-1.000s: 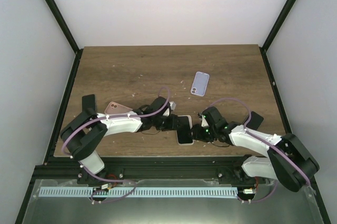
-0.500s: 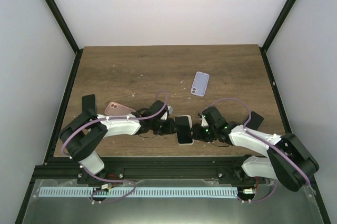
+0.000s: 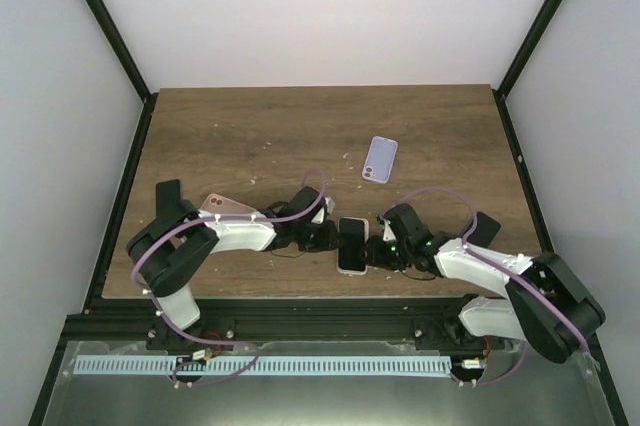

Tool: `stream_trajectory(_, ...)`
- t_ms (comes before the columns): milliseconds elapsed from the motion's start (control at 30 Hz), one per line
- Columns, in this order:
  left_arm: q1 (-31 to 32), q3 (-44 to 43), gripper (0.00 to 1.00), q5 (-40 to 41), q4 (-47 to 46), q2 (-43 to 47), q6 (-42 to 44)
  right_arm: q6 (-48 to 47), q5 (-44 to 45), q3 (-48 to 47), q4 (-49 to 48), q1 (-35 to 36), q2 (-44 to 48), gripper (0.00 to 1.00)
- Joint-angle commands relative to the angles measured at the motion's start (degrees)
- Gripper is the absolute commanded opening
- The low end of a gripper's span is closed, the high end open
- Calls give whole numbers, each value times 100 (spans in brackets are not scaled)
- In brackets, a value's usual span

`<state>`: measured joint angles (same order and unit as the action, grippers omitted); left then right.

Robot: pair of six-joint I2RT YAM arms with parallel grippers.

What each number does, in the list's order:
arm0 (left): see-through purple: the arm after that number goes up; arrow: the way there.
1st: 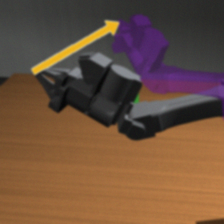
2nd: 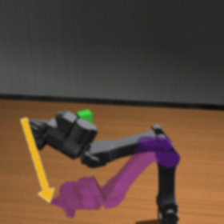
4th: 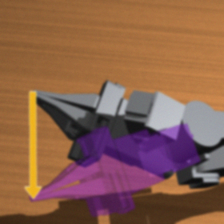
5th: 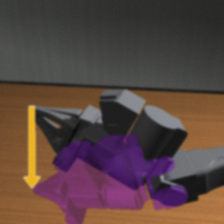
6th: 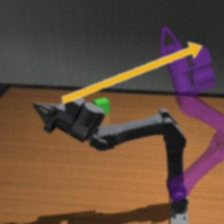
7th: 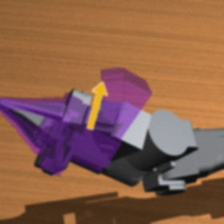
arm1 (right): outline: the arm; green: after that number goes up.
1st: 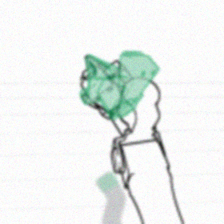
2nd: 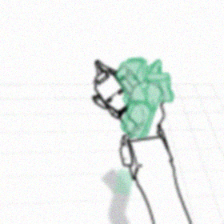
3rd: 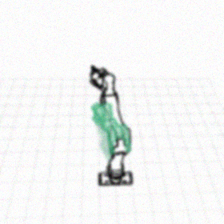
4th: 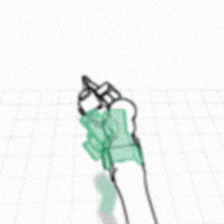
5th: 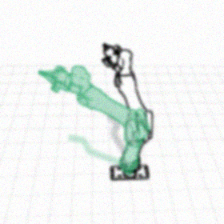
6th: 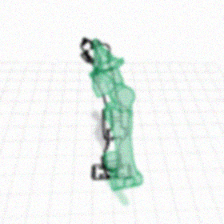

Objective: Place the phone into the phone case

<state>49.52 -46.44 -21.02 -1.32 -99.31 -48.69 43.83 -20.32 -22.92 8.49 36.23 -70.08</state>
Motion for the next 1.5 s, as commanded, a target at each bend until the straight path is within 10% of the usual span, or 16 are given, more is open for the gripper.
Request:
stream_trajectory(0, 52, -211, 16, -17, -188, -103, 206, 7, -105, 65, -336, 51, -83, 34)
stream_trajectory(300, 58, -195, 37, 393, 179, 15, 381, 35, 282, -23, -78, 58, 13, 32)
stream_trajectory(1033, 58, -751, 14, 105, -5, -559, 948, -404, 377, -198, -703, -28, -519, 25)
stream_trajectory(1467, 28, -451, 31, -39, -196, -425, 1031, -232, 1002, -283, -110, -151, -200, 35)
